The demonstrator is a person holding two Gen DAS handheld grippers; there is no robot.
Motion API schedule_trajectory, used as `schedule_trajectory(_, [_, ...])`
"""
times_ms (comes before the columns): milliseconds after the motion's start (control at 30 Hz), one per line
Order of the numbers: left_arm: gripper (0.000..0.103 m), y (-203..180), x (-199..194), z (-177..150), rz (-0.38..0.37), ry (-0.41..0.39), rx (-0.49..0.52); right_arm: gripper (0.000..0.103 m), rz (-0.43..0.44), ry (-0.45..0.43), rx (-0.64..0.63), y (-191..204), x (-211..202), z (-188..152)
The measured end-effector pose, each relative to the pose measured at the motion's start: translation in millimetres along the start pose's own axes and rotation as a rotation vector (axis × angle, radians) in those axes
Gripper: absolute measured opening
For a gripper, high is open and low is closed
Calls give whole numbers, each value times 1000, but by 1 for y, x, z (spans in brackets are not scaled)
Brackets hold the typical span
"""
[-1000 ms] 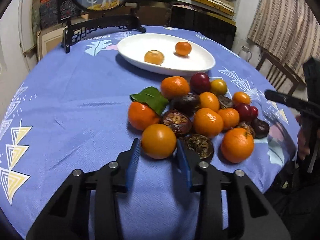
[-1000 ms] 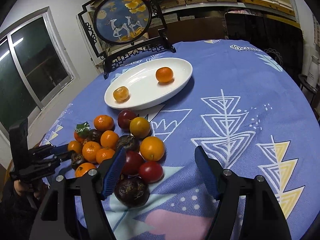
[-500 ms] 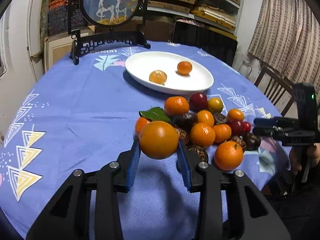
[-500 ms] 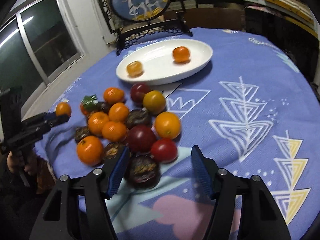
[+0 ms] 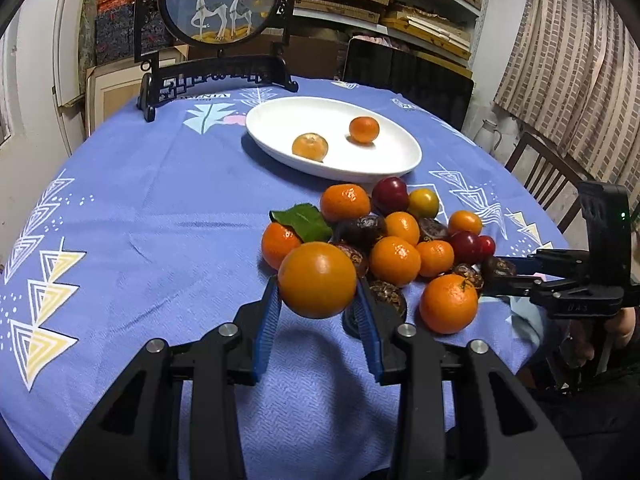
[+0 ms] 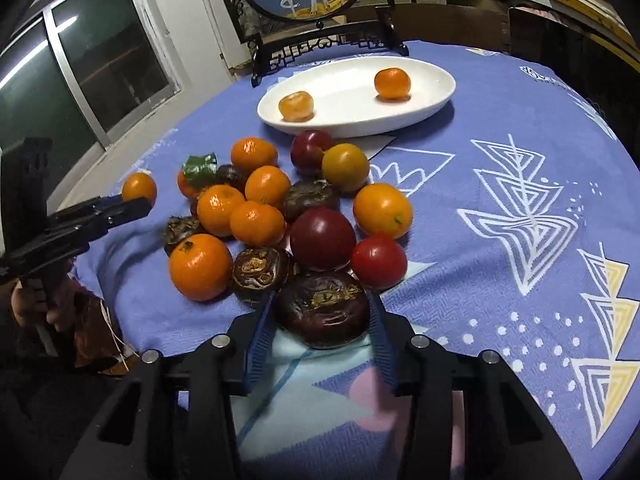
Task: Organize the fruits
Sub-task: 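Carry both fruits onto the white plate and open both tools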
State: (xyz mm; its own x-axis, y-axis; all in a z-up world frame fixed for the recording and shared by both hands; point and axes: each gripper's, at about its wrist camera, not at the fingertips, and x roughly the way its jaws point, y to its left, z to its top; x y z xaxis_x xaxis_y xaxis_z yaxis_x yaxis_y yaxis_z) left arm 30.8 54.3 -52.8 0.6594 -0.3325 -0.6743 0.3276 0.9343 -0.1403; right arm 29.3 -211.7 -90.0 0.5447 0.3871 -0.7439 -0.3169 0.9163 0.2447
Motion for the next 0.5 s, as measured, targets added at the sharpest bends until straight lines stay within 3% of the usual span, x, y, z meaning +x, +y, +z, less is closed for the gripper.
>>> schedule_trajectory(267, [36, -2, -9, 17, -14, -34, 12, 45, 31, -95, -10, -5, -44, 15])
schedule_trajectory(500, [36, 2, 16, 66, -53, -27, 1, 45, 30, -171, 1, -22, -49, 70])
